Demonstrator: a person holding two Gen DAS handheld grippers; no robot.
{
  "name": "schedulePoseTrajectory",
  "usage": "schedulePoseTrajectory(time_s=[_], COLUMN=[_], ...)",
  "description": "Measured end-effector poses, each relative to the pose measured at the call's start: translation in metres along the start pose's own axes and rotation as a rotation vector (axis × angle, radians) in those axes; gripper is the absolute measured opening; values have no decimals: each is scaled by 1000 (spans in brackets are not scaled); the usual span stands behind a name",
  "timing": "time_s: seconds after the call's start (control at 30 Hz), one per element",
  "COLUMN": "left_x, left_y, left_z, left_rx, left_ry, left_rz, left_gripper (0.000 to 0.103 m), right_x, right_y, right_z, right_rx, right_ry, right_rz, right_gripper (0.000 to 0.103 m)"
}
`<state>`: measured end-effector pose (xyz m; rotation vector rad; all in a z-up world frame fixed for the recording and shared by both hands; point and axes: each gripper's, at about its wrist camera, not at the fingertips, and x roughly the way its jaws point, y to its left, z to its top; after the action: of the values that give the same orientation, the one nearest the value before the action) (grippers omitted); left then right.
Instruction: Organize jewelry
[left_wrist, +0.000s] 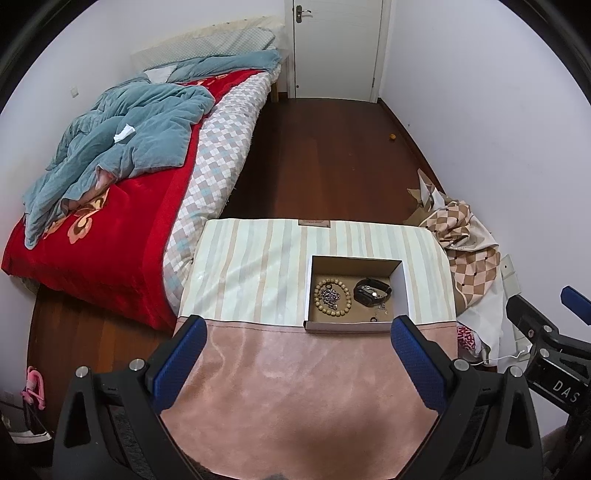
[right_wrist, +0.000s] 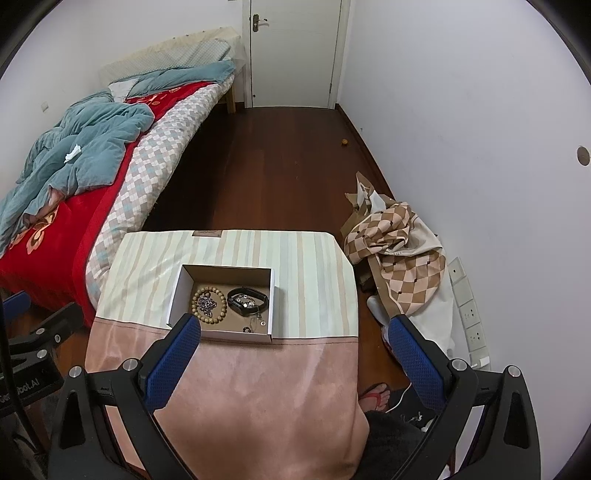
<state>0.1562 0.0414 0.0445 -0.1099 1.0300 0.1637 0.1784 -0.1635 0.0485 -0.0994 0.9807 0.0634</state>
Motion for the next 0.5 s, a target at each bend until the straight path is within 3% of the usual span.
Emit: schedulePoseTrajectory(time_s=[0.5], left_x=[1], left_y=[-1], left_z=[-4], left_rx=[11], left_ry=[6], left_rz=[1], left_gripper=[102], right_x=[3], right_y=[0], right_z=[-3], right_rx=[-1], right_ry=[12], right_rz=[-1], right_gripper=[103])
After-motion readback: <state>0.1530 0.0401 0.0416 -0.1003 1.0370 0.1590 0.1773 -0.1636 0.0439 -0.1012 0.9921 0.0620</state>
